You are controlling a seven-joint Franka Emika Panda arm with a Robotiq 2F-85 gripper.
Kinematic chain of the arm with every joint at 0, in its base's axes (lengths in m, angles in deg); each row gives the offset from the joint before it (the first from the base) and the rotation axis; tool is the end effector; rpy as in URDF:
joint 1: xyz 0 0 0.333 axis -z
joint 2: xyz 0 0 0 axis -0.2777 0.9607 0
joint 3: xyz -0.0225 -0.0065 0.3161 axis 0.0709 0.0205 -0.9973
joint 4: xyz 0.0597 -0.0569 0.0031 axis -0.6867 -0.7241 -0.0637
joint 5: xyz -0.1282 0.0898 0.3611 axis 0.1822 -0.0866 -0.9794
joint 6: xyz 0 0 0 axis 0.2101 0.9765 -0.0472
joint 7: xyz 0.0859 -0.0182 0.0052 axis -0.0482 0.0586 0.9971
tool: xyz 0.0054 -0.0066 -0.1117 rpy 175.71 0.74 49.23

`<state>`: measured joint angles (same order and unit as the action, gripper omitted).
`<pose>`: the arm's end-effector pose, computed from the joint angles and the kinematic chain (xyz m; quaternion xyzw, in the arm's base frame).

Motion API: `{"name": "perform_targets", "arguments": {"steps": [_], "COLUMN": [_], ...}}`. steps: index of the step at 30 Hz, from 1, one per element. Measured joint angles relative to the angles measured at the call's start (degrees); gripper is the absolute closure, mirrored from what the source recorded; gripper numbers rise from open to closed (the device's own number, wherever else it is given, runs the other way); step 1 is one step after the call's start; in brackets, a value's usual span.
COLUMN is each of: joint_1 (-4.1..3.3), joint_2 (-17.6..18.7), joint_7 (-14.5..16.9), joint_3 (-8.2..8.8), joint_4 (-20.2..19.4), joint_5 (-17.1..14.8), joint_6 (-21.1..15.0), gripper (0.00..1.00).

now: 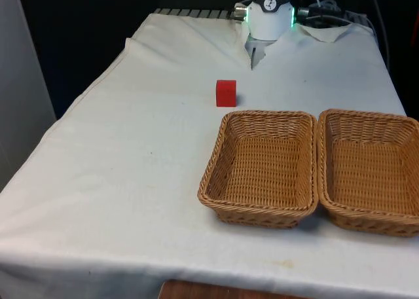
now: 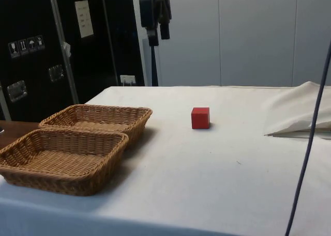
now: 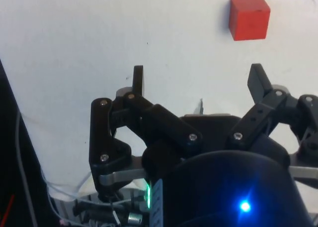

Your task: Pick up the red cube and place it into the right basket.

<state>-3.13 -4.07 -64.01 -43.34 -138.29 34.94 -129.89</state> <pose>0.4979 0.0208 0.4171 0.9998 0.0169 0.0054 0.0016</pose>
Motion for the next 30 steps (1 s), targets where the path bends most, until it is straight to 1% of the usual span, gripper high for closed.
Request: {"name": "perform_targets", "arguments": {"steps": [1,2,6,8,9,13,14,16,17,18,23,24,25,26,30], "joint_1": [0.00,0.06,0.29,0.29,0.34,0.46,0.52,0.52,0.52,0.57,0.69,0.74,0.74,0.74,0.74], "joint_2": [-0.3,-1.0,-2.3,-2.3,-3.0,-4.1,-4.6,-4.6,-4.8,-5.0,-5.2,-5.2,-5.2,-5.2,-5.1], "joint_7": [0.1,0.1,0.5,0.5,0.7,1.5,2.1,2.1,2.3,3.0,5.4,6.6,7.2,7.2,9.2], "joint_3": [0.00,0.06,0.29,0.29,0.52,1.15,1.55,1.55,1.78,2.29,4.13,5.04,5.44,5.44,7.16], "joint_4": [-0.7,-2.3,-5.4,-5.4,-7.0,-9.8,-11.1,-11.1,-11.7,-12.9,-15.4,-16.2,-16.6,-16.6,-18.0], "joint_5": [0.0,0.0,0.0,0.0,0.0,-0.1,-0.1,-0.1,-0.2,-0.3,-0.4,-0.5,-0.6,-0.6,-0.6], "joint_6": [-0.6,-1.9,-4.6,-4.6,-6.0,-8.4,-9.5,-9.5,-10.1,-11.4,-14.2,-15.1,-15.5,-15.5,-17.0], "gripper": [0.00,0.00,0.00,0.00,0.00,0.00,0.00,0.00,0.00,0.00,0.00,0.00,0.00,0.00,0.00]}}
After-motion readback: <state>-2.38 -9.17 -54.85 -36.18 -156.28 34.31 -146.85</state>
